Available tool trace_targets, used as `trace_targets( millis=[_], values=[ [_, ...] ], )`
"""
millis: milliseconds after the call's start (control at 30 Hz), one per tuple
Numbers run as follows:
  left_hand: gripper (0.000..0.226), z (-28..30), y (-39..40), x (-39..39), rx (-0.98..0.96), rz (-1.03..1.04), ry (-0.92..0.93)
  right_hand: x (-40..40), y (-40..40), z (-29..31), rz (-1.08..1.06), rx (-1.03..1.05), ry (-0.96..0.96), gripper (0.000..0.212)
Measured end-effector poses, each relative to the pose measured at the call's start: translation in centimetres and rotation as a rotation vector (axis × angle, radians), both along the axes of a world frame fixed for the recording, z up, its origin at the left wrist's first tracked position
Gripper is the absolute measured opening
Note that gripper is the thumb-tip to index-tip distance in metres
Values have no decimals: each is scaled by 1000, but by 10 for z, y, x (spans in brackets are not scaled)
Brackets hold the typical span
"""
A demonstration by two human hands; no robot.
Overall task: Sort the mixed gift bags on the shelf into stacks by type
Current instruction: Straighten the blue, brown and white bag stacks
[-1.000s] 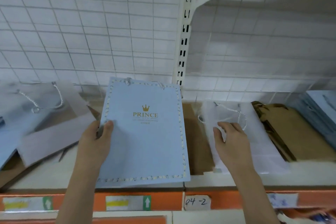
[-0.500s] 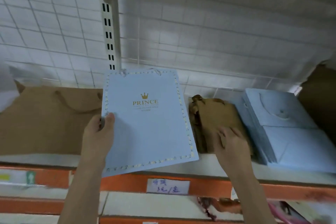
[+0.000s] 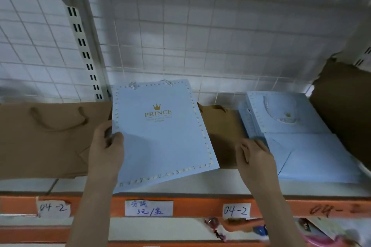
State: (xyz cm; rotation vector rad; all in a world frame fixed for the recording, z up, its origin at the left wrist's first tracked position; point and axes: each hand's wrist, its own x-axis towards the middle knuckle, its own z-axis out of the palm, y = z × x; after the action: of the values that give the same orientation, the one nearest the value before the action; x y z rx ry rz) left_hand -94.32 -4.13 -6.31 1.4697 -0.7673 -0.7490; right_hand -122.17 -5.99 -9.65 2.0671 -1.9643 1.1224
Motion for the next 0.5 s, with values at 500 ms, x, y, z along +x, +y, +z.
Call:
trace_targets(
  millis=[500],
  values=[
    [30, 1, -33, -193, -73, -79, -24, -192, -16, 16, -103, 57, -92, 24]
  ],
)
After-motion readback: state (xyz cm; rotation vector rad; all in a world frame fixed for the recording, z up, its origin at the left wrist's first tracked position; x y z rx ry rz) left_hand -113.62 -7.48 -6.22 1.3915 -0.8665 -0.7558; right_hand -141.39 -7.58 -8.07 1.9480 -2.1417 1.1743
